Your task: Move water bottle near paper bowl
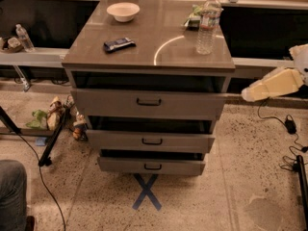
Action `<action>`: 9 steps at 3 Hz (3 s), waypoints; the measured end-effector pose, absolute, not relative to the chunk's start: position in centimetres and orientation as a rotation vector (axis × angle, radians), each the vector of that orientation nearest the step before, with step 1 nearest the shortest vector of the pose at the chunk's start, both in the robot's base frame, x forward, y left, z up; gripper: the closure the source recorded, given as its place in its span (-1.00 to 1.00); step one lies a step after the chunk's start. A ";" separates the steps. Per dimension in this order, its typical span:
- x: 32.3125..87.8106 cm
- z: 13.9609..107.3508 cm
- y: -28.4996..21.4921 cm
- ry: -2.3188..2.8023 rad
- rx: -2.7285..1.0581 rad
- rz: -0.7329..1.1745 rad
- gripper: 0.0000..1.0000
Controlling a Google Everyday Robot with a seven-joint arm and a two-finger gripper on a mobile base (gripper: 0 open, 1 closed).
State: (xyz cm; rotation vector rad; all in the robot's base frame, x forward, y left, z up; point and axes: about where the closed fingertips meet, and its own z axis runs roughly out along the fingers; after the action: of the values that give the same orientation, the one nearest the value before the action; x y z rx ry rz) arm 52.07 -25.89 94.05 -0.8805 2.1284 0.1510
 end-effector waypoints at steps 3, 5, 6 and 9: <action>60.2 96.9 -28.0 1.982 -0.592 0.109 -1.00; 65.9 96.7 -25.9 1.879 -0.477 0.189 -1.00; 69.1 96.5 -25.0 1.829 -0.453 0.220 -1.00; 78.0 93.4 -21.7 1.742 -0.352 0.319 -0.95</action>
Offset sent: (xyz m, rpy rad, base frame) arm 0.1487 -0.0335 0.0627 0.1524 -0.3064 -0.2386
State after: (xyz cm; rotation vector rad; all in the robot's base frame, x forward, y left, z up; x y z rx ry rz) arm 78.02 -21.70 93.44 -0.3517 1.7416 0.3188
